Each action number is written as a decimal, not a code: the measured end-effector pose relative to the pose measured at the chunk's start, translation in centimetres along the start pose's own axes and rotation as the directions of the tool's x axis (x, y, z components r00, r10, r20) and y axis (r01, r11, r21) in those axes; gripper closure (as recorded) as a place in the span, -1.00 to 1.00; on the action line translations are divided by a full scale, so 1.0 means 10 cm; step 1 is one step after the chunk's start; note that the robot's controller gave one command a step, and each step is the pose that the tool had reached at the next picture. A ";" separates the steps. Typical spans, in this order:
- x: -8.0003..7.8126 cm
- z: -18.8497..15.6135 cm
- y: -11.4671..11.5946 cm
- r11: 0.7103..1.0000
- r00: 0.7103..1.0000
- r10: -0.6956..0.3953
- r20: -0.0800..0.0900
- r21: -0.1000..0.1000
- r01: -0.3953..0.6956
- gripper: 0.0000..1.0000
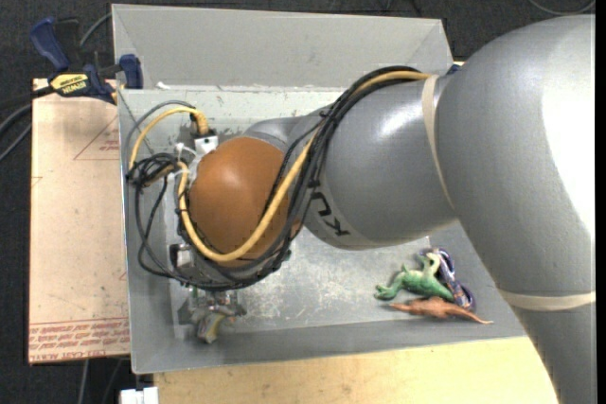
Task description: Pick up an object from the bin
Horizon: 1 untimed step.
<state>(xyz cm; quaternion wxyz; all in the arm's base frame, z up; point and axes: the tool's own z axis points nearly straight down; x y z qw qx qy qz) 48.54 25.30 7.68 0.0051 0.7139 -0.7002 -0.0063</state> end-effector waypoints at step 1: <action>0.00 -0.17 0.02 1.000 1.000 0.000 -0.002 -0.006 0.000 1.00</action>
Offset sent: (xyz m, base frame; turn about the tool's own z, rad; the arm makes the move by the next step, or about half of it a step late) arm 0.0001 -0.0001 0.0647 0.0000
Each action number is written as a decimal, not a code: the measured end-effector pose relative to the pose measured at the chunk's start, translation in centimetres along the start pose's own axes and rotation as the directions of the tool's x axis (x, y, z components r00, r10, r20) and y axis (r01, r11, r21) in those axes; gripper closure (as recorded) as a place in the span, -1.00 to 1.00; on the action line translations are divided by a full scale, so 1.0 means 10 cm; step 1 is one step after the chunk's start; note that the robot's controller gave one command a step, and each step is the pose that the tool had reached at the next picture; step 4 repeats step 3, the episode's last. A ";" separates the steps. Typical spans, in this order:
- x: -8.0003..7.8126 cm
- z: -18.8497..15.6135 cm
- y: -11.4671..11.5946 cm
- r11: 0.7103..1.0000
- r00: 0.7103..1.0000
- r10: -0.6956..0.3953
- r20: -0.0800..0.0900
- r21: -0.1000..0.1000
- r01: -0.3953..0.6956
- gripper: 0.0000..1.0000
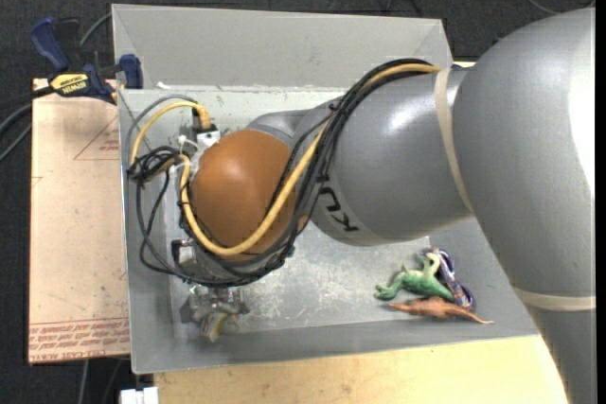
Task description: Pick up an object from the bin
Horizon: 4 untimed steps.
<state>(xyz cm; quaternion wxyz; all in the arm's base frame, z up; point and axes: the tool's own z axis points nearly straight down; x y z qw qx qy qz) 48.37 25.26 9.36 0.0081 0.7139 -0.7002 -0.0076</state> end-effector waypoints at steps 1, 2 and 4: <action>0.00 -0.22 -0.01 1.000 1.000 0.002 0.003 0.005 -0.002 1.00; -0.01 -0.34 -0.02 1.000 1.000 0.002 0.006 0.011 -0.002 1.00; -0.01 -0.69 0.00 1.000 1.000 0.006 0.006 0.007 -0.006 1.00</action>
Offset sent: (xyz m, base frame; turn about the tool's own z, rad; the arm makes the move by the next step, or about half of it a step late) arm 0.0001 -0.0001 0.0036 0.0000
